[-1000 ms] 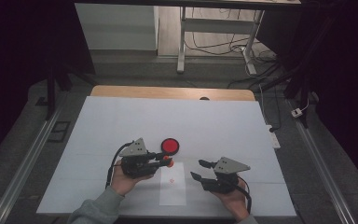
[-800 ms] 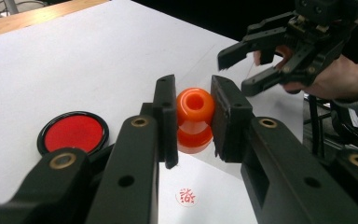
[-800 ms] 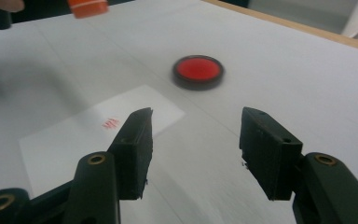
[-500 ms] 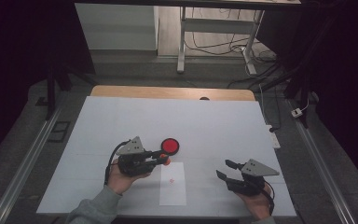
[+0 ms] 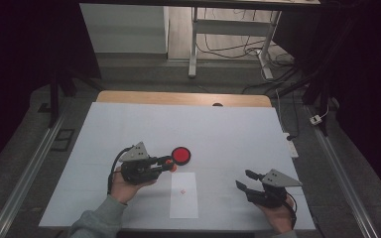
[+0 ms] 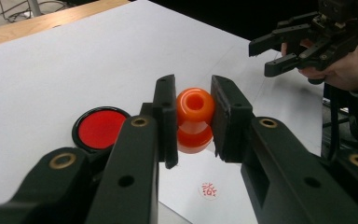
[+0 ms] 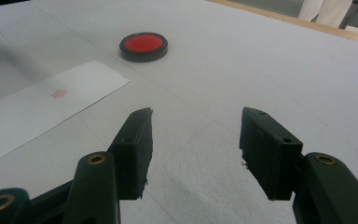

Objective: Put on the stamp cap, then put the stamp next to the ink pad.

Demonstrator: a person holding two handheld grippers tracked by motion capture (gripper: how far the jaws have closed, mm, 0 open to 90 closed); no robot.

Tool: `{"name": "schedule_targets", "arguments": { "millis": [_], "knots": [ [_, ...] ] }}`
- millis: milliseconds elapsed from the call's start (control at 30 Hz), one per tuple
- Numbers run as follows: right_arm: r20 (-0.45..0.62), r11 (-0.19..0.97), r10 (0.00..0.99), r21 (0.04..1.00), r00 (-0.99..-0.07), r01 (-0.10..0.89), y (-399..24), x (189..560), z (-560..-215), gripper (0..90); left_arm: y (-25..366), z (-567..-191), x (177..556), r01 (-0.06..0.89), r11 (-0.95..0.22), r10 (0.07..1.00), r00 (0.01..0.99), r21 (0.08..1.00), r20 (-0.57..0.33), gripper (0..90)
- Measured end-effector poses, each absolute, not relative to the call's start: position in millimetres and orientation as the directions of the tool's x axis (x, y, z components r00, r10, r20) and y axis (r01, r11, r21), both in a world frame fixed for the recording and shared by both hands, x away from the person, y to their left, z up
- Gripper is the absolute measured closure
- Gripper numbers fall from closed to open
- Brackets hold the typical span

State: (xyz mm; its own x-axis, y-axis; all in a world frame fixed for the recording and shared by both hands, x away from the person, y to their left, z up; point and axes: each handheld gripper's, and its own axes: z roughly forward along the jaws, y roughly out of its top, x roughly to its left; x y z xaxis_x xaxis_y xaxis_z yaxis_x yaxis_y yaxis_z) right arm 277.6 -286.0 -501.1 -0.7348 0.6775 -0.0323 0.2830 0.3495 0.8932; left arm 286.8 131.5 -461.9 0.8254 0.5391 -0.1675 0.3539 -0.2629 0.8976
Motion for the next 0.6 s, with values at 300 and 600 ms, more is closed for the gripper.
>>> {"name": "schedule_targets", "arguments": {
  "millis": [300,600],
  "knots": [
    [-0.027,0.350,0.675,0.891,-0.737,0.289,-286.3,279.2,-502.4,44.1,137.2,-464.4,292.3,0.374,-0.260,0.566,0.806,0.890,-0.173,72.3],
    [-0.029,0.356,0.674,0.889,-0.739,0.290,-285.4,280.1,-502.7,44.1,141.6,-470.1,299.4,0.386,-0.283,0.604,0.783,0.878,-0.150,72.3]
  ]
}}
